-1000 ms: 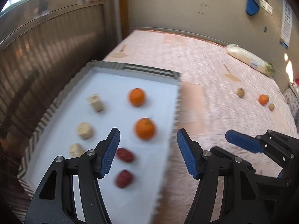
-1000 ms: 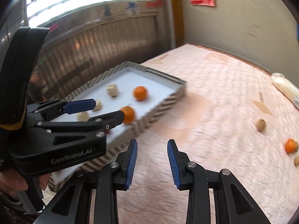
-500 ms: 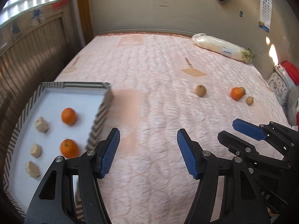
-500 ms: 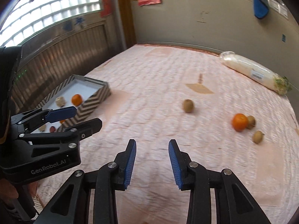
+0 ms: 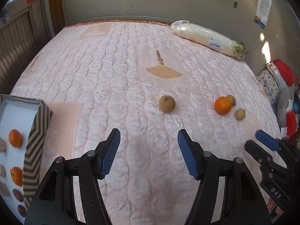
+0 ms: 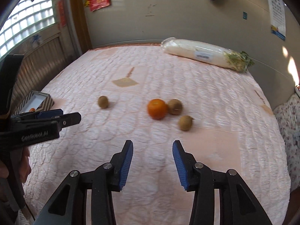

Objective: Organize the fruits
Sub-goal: 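Move both open tools back toward the remaining fruits on the bed, then grasp a brown round fruit with the left tool while the right tool grasps another, then carry the brown fruit with the left tool while the right tool carries its fruit over the tray, then open the left tool to drop its fruit while the right tool releases its fruit into the tray, then move both open tools back toward the last orange and brown fruit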

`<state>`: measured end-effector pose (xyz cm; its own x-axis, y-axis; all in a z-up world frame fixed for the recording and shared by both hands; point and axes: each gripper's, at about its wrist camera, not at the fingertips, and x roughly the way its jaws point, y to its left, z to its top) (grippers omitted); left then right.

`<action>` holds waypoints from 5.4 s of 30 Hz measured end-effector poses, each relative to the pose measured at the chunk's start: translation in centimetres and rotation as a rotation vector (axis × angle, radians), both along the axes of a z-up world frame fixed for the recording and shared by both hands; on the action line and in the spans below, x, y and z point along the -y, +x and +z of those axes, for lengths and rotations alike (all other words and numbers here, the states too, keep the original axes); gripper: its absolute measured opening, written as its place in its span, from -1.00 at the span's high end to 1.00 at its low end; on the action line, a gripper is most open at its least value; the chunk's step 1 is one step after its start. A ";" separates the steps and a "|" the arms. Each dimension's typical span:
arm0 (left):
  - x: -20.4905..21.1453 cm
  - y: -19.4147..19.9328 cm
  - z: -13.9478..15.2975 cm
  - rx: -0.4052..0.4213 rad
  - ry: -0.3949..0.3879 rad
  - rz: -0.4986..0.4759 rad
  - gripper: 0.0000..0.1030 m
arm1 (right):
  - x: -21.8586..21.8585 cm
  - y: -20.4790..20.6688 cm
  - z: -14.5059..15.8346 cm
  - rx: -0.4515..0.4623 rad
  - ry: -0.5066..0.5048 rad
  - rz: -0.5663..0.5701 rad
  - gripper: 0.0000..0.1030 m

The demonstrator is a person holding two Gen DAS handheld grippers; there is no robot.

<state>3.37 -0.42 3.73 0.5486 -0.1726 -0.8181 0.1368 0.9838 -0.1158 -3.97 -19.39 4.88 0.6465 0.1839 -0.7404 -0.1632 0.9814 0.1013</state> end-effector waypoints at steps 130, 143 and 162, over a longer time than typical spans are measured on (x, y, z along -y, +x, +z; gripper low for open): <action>-26.8 -14.7 0.9 0.088 0.102 0.408 -0.09 | -35.7 -4.6 0.1 0.020 -0.062 0.687 0.48; -25.1 -14.4 2.1 0.134 0.135 0.412 -0.09 | -33.4 -5.1 1.5 0.075 -0.024 0.629 0.44; -14.4 -10.4 2.3 0.134 0.115 0.209 -0.09 | -21.8 -2.6 1.3 0.053 0.000 0.387 0.35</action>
<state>-7.01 13.99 6.07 0.6670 0.0457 -0.7437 -0.0645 0.9979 0.0035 -6.62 2.44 6.19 0.5666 0.4216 -0.7079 -0.5266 0.8461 0.0825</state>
